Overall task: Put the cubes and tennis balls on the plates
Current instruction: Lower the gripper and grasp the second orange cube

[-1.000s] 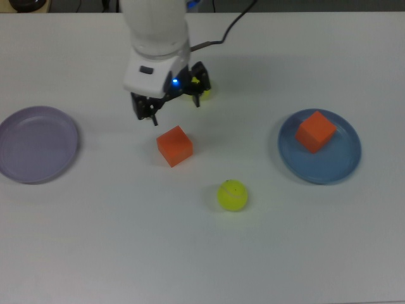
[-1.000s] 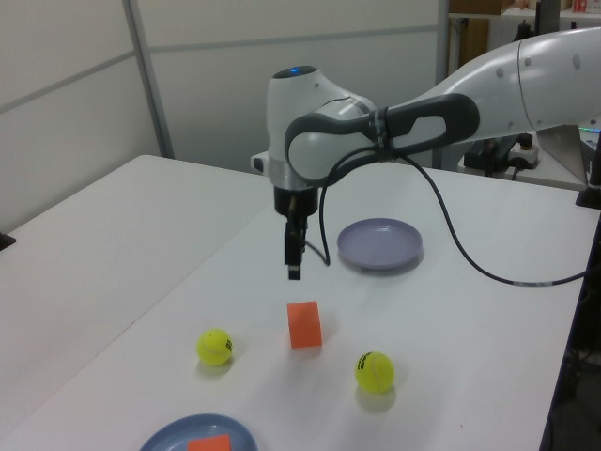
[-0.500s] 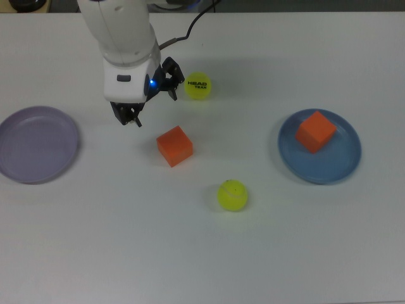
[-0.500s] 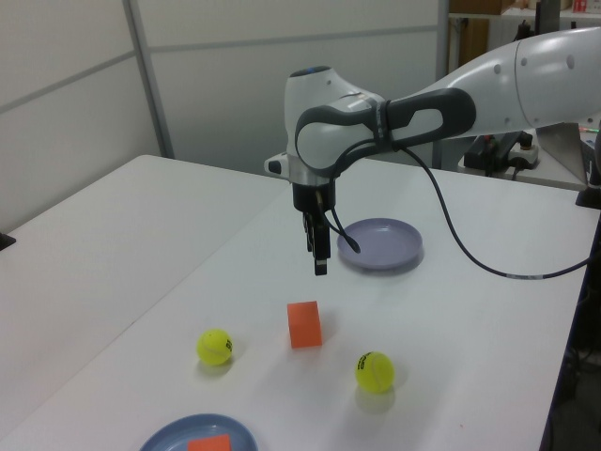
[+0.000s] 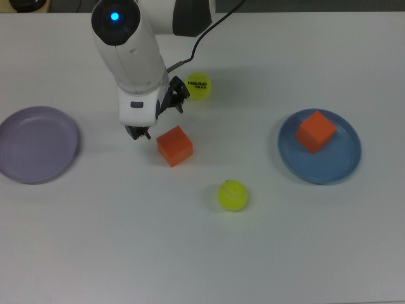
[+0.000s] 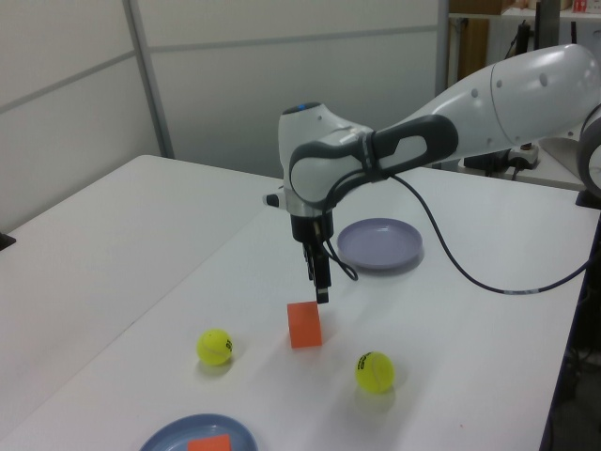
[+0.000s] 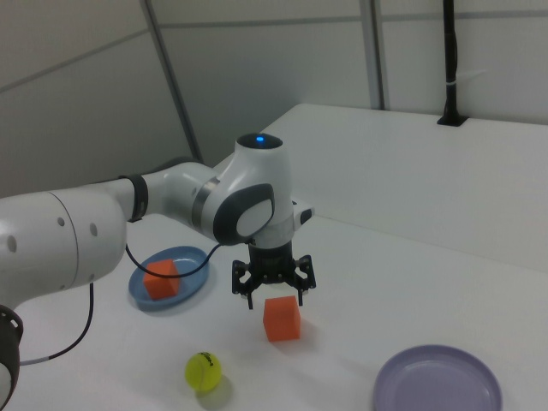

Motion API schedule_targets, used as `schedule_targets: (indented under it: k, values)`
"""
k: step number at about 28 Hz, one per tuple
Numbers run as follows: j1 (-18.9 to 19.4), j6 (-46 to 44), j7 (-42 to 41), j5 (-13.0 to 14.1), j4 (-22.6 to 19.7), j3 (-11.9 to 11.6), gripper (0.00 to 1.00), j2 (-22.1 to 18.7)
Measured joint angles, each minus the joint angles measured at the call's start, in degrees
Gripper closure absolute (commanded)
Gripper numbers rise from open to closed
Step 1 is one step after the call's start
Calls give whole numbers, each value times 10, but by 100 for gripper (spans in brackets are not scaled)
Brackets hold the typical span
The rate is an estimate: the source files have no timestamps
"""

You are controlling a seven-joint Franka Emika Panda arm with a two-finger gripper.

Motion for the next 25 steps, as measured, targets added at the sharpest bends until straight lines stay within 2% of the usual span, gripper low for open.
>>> schedule_targets:
  k: [10,16,17,18,19,22,23,25]
  values:
    - [15,86,11,-2,-42,1,0,20]
    - [20,116,31,-3,-44,1,0,34]
    - [21,121,38,-3,-44,1,3,36]
    - [22,126,44,-3,-44,1,10,38]
    - [24,130,51,-4,-44,1,33,40]
    - [30,141,70,-13,-44,1,61,46]
    - [31,142,75,-15,-44,1,84,46]
    - [34,142,82,-17,-44,1,100,47]
